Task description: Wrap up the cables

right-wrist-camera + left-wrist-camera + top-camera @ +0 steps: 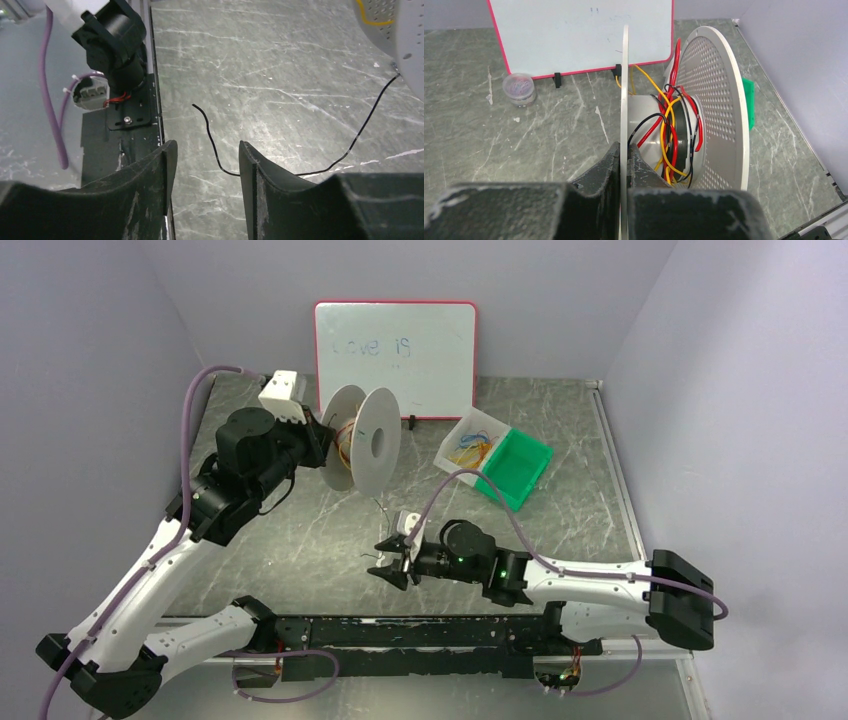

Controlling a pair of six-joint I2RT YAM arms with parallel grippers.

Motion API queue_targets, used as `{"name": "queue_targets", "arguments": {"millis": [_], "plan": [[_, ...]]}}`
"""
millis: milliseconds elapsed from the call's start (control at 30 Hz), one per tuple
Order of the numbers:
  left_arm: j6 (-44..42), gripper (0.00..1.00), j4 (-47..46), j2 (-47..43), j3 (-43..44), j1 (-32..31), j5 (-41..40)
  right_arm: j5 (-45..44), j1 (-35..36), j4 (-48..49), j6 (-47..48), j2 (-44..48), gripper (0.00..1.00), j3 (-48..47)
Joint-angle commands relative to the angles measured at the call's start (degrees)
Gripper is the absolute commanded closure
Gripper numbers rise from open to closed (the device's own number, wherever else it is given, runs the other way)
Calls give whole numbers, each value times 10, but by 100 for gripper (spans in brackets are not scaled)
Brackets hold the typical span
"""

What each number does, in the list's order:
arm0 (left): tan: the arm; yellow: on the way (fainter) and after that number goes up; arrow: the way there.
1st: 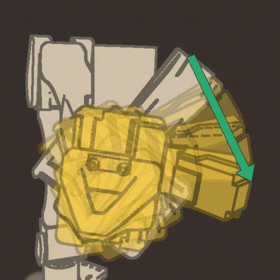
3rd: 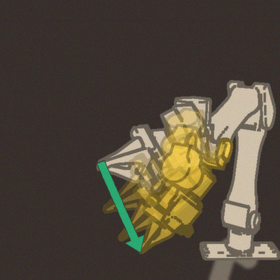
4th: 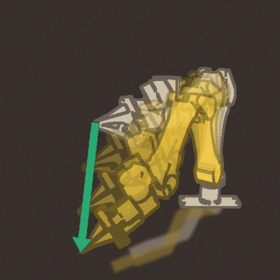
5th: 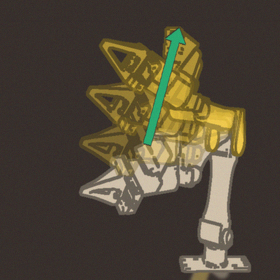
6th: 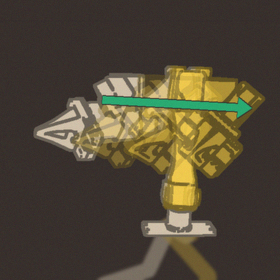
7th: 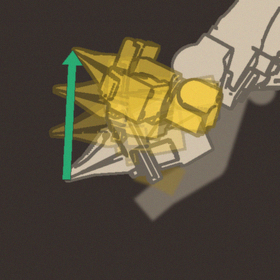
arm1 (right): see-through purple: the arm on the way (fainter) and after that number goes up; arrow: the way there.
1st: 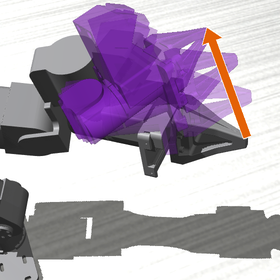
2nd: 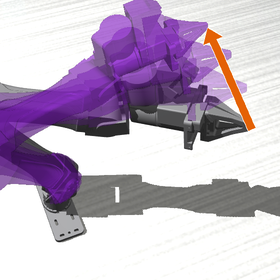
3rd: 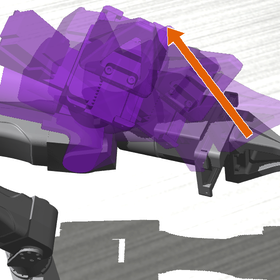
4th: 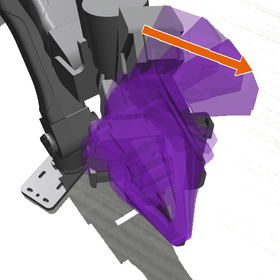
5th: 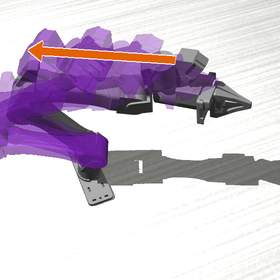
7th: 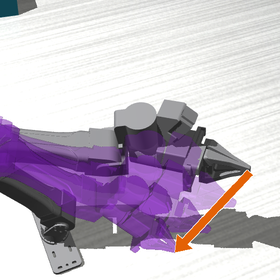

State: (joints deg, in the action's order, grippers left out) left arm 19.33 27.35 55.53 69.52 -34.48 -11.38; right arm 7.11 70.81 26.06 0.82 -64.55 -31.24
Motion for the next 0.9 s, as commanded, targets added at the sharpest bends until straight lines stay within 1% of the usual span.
{"name": "queue_targets", "arguments": {"millis": [0,133,300,367,500,533,567,633,733,867], "plan": [[11,93,-43,-5,19,4,12,-10,6,43,64,-18,50,-16],[11,93,-42,-4,20,4,16,-28,9,72,87,-30,56,-11],[11,93,-43,-2,19,4,16,-29,11,94,97,-45,63,-12],[11,93,-43,-1,18,4,16,-28,13,93,100,-54,65,-17],[11,93,-42,-3,18,4,15,-31,13,96,104,-65,73,-19],[11,93,-42,-3,18,4,15,-32,13,97,104,-66,77,-20],[11,93,-41,-3,18,4,14,-35,13,98,104,-67,86,-19],[11,93,-39,-3,17,4,11,-44,14,99,102,-61,100,-15],[11,93,-39,-9,13,4,2,-79,15,120,89,-38,100,13],[11,93,-43,-19,11,4,-6,-157,15,171,61,1,100,77]]}}
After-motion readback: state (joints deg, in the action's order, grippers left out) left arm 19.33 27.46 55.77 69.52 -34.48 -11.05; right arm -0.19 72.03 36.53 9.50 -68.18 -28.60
